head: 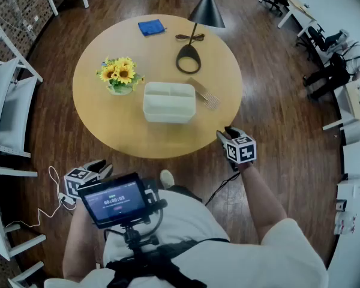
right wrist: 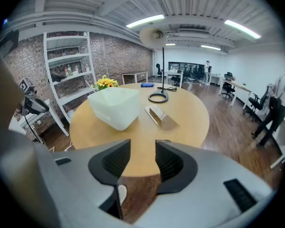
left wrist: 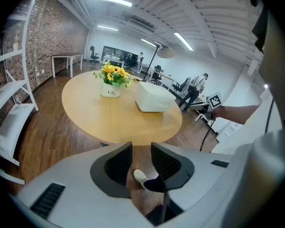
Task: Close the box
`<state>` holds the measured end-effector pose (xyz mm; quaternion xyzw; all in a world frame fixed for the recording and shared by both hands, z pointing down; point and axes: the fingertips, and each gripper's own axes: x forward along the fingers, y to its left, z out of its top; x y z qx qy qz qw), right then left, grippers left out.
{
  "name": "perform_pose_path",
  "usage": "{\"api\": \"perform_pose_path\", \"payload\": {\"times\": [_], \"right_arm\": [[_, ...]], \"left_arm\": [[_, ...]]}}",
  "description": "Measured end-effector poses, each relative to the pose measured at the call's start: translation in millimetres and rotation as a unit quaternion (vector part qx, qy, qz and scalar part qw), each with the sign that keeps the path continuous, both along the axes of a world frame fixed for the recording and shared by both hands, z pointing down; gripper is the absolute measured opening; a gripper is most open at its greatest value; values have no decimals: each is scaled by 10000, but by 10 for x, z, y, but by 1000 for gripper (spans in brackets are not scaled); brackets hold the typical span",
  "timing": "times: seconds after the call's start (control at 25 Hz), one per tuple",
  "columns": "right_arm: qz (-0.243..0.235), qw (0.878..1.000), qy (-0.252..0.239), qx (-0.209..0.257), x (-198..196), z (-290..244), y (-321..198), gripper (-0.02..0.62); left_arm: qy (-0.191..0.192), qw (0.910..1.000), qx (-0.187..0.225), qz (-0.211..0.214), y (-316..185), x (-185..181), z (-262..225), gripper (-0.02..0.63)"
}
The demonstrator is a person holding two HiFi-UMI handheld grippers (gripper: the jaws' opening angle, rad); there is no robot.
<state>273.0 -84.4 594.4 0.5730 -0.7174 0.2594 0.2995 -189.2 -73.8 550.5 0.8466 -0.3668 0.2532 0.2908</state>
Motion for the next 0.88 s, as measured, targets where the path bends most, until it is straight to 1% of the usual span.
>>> {"api": "perform_pose_path", "payload": {"times": [0.08, 0.12, 0.24, 0.32, 0.44, 0.52, 0.6, 0.64, 0.76, 0.88], "right_arm": [[-156, 9999, 49, -12, 111, 28, -361, 173], [-243, 9997, 98, -23, 164, 53, -533, 161], [-582, 9979, 271, -97, 260, 185, -1023, 156], [-806, 9957, 412, -187, 263, 297, -1332, 156], [-1187, 9908, 604, -240, 165, 414, -1732, 156], [-1385, 9873, 646, -441, 125, 576, -1894, 153], [-1539, 9834, 720, -640, 88, 727, -2000, 133], [-1601, 9815, 759, -720, 66, 788, -2036, 118], [-1747, 9768, 836, -918, 12, 941, -2044, 117], [-1804, 9754, 936, -854, -6, 956, -2044, 52]], "left_arm": [[-67, 9999, 83, -3, -166, 154, -37, 130], [-110, 9999, 113, -3, -236, 224, -50, 130], [-231, 9996, 147, -65, -411, 364, -74, 130], [-314, 9993, 130, -154, -497, 387, -93, 130], [-460, 9985, 94, -280, -560, 360, -119, 130], [-526, 9980, 48, -361, -586, 345, -113, 130], [-538, 9976, 9, -443, -613, 356, -114, 130], [-540, 9974, 2, -470, -629, 369, -118, 130], [-535, 9973, -6, -501, -644, 427, -112, 130], [-548, 9973, -25, -483, -609, 484, -102, 130]]}}
